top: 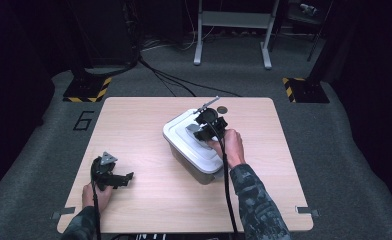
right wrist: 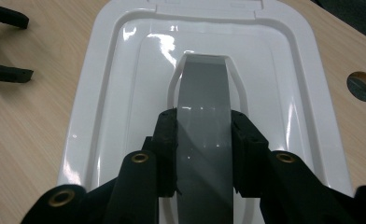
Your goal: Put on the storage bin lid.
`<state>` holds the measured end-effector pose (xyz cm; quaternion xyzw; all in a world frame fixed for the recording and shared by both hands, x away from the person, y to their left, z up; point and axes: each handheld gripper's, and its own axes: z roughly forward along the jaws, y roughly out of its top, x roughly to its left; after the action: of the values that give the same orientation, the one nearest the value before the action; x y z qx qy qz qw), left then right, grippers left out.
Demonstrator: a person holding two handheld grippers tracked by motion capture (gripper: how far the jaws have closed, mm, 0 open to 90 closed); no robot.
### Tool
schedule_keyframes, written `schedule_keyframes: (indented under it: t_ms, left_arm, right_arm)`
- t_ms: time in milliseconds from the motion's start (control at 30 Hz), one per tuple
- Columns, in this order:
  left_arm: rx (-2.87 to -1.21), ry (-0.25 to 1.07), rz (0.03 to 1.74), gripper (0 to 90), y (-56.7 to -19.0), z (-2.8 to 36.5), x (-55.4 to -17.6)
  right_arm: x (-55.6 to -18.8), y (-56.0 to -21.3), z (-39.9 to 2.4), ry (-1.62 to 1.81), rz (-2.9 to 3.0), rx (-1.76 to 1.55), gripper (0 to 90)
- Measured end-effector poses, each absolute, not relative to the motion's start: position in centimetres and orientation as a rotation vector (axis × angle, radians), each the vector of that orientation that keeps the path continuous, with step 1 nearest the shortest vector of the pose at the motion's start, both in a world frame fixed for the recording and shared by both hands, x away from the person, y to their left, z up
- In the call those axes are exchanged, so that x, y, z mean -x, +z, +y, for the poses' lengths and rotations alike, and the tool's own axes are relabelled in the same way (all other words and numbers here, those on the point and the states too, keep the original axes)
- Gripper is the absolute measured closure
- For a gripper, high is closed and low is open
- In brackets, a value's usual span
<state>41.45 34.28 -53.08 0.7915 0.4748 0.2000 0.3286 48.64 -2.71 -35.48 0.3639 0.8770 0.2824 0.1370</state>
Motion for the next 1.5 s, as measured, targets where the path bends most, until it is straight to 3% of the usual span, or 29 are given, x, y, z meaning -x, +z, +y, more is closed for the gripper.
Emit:
schedule_keyframes:
  t_ms: [567,600,633,833,933,1033,1500]
  left_arm:
    - [-2.073,0.523,1.243,0.0,-53.1,34.3,-41.4]
    - [-2.073,0.522,1.242,0.0,-53.1,34.3,-41.4]
    - [-2.072,0.524,1.243,0.0,-53.1,34.3,-41.4]
    - [-2.072,0.521,1.244,0.0,-53.1,34.3,-41.5]
    - [-2.072,0.521,1.244,0.0,-53.1,34.3,-41.5]
    - [-2.072,0.522,1.244,0.0,-53.1,34.3,-41.5]
    - [-2.072,0.521,1.244,0.0,-53.1,34.3,-41.5]
  right_arm:
    - [-48.0,-36.2,-1.9,0.797,2.514,-1.074,66.3]
    - [-48.1,-36.2,-1.9,0.798,2.516,-1.08,63.5]
    - [-48.1,-36.3,-1.9,0.8,2.521,-1.09,54.3]
    - [-48.1,-35.8,-2.5,0.811,2.499,-1.1,30.0]
    - [-48.1,-35.3,-3.0,0.838,2.478,-1.14,12.4]
    - [-47.8,-34.7,-3.7,0.851,2.466,-1.137,1.4]
    - [-45.9,-32.6,-9.8,0.889,2.361,-1.179,0.0]
